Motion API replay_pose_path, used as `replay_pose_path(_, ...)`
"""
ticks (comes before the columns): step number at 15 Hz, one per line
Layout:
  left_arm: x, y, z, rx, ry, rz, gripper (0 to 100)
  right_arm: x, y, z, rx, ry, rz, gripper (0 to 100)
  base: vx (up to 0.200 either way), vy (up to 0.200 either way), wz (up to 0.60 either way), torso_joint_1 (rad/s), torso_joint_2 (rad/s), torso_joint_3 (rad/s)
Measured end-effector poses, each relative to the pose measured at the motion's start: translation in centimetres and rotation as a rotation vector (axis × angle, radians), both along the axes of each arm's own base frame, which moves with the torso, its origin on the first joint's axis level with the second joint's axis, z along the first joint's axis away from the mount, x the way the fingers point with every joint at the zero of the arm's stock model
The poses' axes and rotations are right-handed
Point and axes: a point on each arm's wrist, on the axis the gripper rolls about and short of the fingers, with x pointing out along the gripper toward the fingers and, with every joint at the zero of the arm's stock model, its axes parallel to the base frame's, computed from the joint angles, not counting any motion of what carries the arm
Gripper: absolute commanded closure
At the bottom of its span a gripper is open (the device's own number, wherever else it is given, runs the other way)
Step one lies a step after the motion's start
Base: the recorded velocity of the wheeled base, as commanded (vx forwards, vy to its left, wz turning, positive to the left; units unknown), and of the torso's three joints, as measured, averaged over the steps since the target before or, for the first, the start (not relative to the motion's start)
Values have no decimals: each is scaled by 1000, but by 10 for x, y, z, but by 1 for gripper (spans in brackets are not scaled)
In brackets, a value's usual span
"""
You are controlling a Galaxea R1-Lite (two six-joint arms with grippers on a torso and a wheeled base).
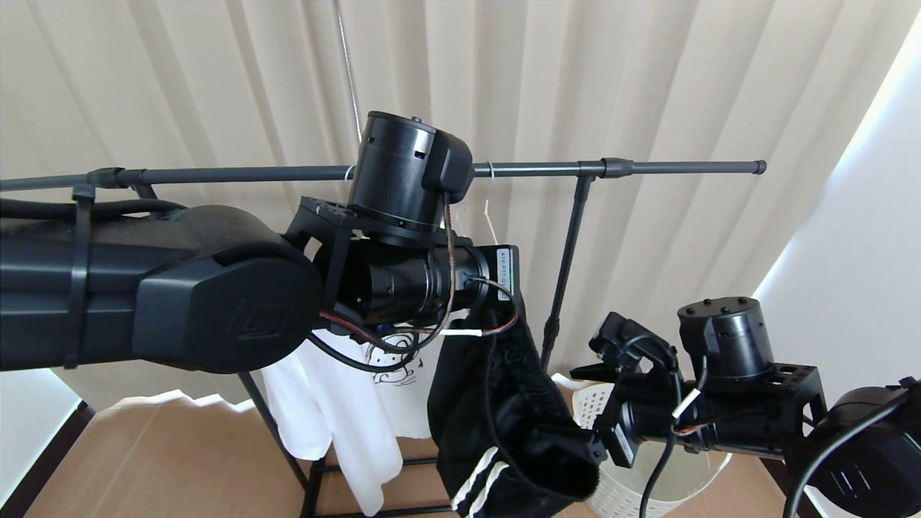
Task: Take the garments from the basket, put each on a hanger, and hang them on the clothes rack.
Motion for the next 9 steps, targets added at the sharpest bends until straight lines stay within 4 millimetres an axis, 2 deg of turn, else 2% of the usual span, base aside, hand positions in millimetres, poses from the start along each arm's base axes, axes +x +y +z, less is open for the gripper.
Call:
replay_pose_path(1, -1, 0, 0, 0, 0, -1, 100, 0, 0, 0, -1, 0, -1, 0, 0, 0, 0, 0, 0, 0)
replay_pose_path(2, -1, 1, 0, 0, 1, -1, 100, 1, 0, -1, -1, 1, -3, 100, 0, 0, 0, 0, 0, 0)
replay_pose_path(6, -4, 4, -1, 4, 6, -1, 100, 4, -3, 0, 9, 6, -24, 100, 0, 0, 0, 0, 0, 0)
replay_pose_path(9, -7, 8, -2, 10, 13, 0, 100, 14, -17, 6, 30, -37, -87, 100, 0, 0, 0, 0, 0, 0)
